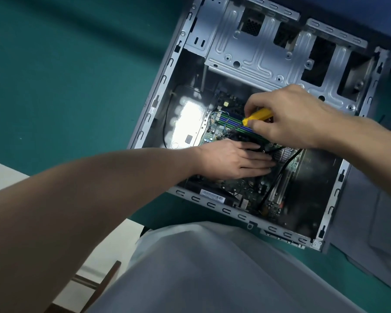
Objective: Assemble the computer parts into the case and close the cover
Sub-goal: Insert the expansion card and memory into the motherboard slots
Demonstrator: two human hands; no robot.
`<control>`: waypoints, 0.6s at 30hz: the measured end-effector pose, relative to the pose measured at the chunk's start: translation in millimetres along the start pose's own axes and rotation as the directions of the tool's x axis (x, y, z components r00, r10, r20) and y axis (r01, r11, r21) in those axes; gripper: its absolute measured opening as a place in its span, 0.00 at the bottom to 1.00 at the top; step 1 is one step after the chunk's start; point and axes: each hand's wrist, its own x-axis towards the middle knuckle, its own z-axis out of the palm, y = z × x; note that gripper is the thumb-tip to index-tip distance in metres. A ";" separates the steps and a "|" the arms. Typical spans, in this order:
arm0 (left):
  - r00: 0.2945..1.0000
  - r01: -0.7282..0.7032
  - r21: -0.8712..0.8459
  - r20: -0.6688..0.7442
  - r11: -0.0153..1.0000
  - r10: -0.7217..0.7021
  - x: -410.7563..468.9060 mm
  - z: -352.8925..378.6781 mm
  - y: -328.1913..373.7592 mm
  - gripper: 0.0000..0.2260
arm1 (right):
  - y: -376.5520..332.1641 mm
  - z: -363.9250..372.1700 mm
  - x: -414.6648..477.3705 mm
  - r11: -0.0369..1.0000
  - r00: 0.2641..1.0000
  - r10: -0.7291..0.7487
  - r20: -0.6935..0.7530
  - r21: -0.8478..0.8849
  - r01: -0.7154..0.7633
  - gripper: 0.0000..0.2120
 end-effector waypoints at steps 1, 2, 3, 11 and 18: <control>1.000 0.001 -0.003 0.002 1.000 -0.001 0.1 0.3 -0.3 0.27 | -2.2 -2.6 0.0 0.998 0.999 -0.044 0.027 -0.050 0.045 0.06; 1.000 0.002 -0.013 0.001 1.000 -0.002 0.2 0.3 -0.3 0.26 | -4.6 -5.6 0.1 0.990 0.994 -0.093 0.048 -0.101 0.098 0.07; 1.000 0.003 -0.025 0.000 1.000 -0.003 0.5 -0.1 -0.2 0.26 | -7.0 -8.3 0.4 0.977 0.988 -0.143 0.066 -0.152 0.151 0.07; 0.994 -0.002 -0.025 -0.107 1.000 -0.001 -0.2 5.0 -0.1 0.25 | -20.6 -19.5 5.5 0.835 0.922 -0.329 0.203 -0.394 0.385 0.08; 0.980 0.000 -0.055 -0.199 0.998 -0.011 0.9 18.5 -0.7 0.22 | -43.2 -3.0 15.8 0.949 0.997 0.006 0.074 -0.316 0.018 0.11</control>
